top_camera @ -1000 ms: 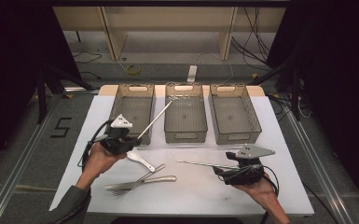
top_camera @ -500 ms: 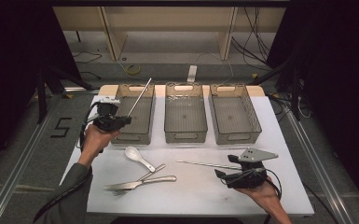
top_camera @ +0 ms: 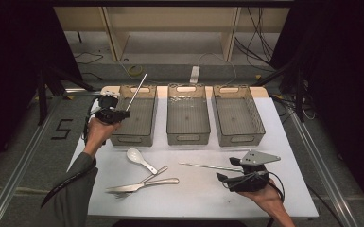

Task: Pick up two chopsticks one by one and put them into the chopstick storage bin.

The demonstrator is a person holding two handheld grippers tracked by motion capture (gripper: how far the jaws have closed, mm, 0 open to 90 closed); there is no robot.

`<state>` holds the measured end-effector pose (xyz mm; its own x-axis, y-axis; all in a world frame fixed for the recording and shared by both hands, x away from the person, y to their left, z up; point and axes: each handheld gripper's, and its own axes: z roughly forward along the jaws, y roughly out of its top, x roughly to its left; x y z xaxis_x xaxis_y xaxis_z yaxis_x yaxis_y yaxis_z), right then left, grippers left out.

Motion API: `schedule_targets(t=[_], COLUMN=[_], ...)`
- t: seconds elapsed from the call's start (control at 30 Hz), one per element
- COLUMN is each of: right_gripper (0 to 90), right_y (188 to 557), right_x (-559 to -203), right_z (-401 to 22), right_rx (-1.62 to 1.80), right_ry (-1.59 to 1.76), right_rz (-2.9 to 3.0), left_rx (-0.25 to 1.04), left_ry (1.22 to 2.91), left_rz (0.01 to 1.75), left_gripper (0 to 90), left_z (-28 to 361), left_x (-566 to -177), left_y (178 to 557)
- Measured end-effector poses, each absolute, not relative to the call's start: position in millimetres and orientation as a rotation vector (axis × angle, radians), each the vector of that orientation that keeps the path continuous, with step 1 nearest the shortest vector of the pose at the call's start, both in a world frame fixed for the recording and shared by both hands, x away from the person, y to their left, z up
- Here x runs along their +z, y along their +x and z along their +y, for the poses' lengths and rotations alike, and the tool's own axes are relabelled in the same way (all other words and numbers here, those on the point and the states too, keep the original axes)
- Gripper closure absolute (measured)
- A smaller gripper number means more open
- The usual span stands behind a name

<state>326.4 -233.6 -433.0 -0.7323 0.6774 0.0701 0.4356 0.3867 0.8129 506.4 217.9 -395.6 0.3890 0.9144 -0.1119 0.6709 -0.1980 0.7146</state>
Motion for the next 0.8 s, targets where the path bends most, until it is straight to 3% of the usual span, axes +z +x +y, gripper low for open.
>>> schedule_targets(t=[0.6,0.63,0.8], right_gripper=[26.3,26.5,26.4], right_y=[326,326,326], right_x=[-432,-432,-431], right_z=[-232,-232,-233], right_rx=[1.269,1.273,1.269], right_ry=[0.965,0.963,0.959], right_rz=[2.389,2.391,2.396], left_rx=[0.42,0.416,0.418], left_ry=[1.93,1.919,1.898], left_rz=[1.482,1.489,1.517], left_gripper=[84.5,83.4,61.3], left_z=[222,222,222], left_x=[-414,-415,-415], left_y=[525,526,525])
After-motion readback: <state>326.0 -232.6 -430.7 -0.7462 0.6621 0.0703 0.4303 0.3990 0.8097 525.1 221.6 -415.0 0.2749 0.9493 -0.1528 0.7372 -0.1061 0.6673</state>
